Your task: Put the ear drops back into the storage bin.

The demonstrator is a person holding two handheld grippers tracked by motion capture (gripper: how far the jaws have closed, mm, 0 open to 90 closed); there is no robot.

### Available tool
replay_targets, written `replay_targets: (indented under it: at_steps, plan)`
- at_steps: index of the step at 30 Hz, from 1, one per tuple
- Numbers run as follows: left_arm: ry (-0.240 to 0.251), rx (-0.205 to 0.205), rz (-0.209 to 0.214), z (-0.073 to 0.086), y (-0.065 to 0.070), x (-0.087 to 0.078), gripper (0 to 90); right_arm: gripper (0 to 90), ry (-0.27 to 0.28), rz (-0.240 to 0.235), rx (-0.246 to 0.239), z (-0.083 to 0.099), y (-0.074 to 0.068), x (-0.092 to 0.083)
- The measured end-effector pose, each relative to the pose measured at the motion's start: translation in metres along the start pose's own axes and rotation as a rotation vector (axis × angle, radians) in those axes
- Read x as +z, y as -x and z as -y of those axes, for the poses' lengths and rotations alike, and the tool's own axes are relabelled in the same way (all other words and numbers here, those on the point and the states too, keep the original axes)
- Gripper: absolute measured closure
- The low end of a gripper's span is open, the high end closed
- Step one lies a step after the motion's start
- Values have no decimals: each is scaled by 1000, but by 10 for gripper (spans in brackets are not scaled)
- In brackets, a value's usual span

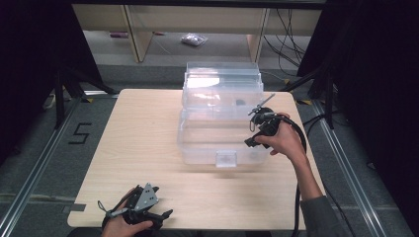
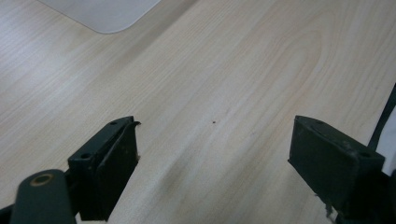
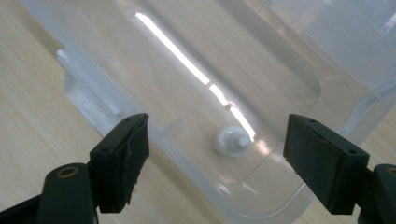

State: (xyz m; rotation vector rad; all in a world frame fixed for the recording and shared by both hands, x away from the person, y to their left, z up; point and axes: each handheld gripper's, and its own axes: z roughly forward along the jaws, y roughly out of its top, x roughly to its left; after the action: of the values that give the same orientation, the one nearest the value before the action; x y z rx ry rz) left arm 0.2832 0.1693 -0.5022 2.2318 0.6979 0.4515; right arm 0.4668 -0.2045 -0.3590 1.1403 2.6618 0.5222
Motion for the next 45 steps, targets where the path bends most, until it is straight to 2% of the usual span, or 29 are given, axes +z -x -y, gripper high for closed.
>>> replay_targets:
  at_steps: [1, 3, 4, 6, 7, 8, 10, 11, 13, 14, 16, 17, 18, 20, 22, 23, 24, 25, 28, 30, 31, 32, 33, 36, 37, 41, 42, 43, 45]
  plan:
    - [0, 6, -2, 0, -1, 0, 150, 234, 21, -2, -27, 0, 1, 1]
    - [0, 0, -2, 0, 0, 0, 150, 233, 21, -5, -22, 1, 0, 0]
    - [-13, 19, 1, -1, -1, -1, 150, 232, 21, -5, -34, 2, 0, 0]
    - [0, -2, -1, 0, 0, 0, 150, 233, 27, -6, -30, 4, -2, 1]
    - [0, 14, -3, -1, -1, 0, 150, 233, 31, -9, -37, 4, -1, 1]
    - [-1, -1, -2, 0, 0, 0, 149, 232, 19, -22, -13, 5, -3, 0]
    - [-11, 15, 7, -1, -1, -1, 150, 232, 39, -9, -41, 7, -2, 0]
    - [0, -1, 0, 0, 0, 0, 150, 232, 30, -14, -17, 8, -4, -1]
    - [0, -2, -2, 0, 0, 0, 150, 230, 42, -12, -19, 9, -5, -3]
    - [0, -1, -3, 0, 0, 0, 150, 228, 36, -5, 6, 11, -7, -4]
    - [0, -1, -2, 0, 0, 0, 150, 227, 56, -13, -33, 13, -7, -4]
    - [0, 14, -4, -1, -1, 0, 150, 227, 41, -14, -3, 14, -10, -5]
    - [1, 10, -3, -1, -1, 0, 150, 227, 74, -12, -47, 15, -8, -4]
    - [-8, 11, 4, -1, 0, -1, 150, 227, 81, -21, -45, 18, -11, -4]
    - [-2, -2, -2, 0, 0, 0, 150, 227, 56, -26, -5, 21, -16, -6]
    - [-1, 6, -4, 0, -1, 0, 150, 227, 90, -26, -52, 22, -15, -4]
    - [0, -2, -1, 0, 0, 1, 150, 227, 90, -31, -42, 23, -16, -4]
    - [-10, 24, -3, -1, -2, 0, 150, 227, 94, -30, -49, 24, -17, -3]
    - [-6, -4, -2, 0, -1, 1, 150, 227, 110, -32, -58, 27, -20, -3]
    - [-9, 5, 1, 0, -1, 1, 149, 226, 119, -42, -42, 30, -23, -3]
    - [-10, 4, -2, 0, -1, 1, 150, 226, 129, -39, -61, 31, -22, -3]
    - [-10, 2, -1, 0, -1, 1, 150, 226, 112, -42, -25, 33, -26, -5]
    - [-7, 0, -1, 0, -1, 1, 150, 225, 134, -41, -55, 34, -26, -4]
    - [-10, 20, 1, 0, -1, 0, 150, 223, 150, -54, -55, 39, -28, -5]
    - [-10, 0, 0, 0, -1, 1, 150, 223, 158, -42, -60, 40, -29, -5]
    - [-11, 2, -1, 0, -1, 1, 150, 223, 157, -64, -46, 47, -34, -3]
    - [-10, 2, -1, 0, -1, 1, 150, 223, 170, -60, -79, 49, -34, -2]
    - [-10, 2, -1, 0, -1, 1, 150, 223, 154, -55, -59, 50, -36, -2]
    - [-2, -5, 1, 0, 0, 1, 150, 220, 161, -60, -74, 51, -37, -2]
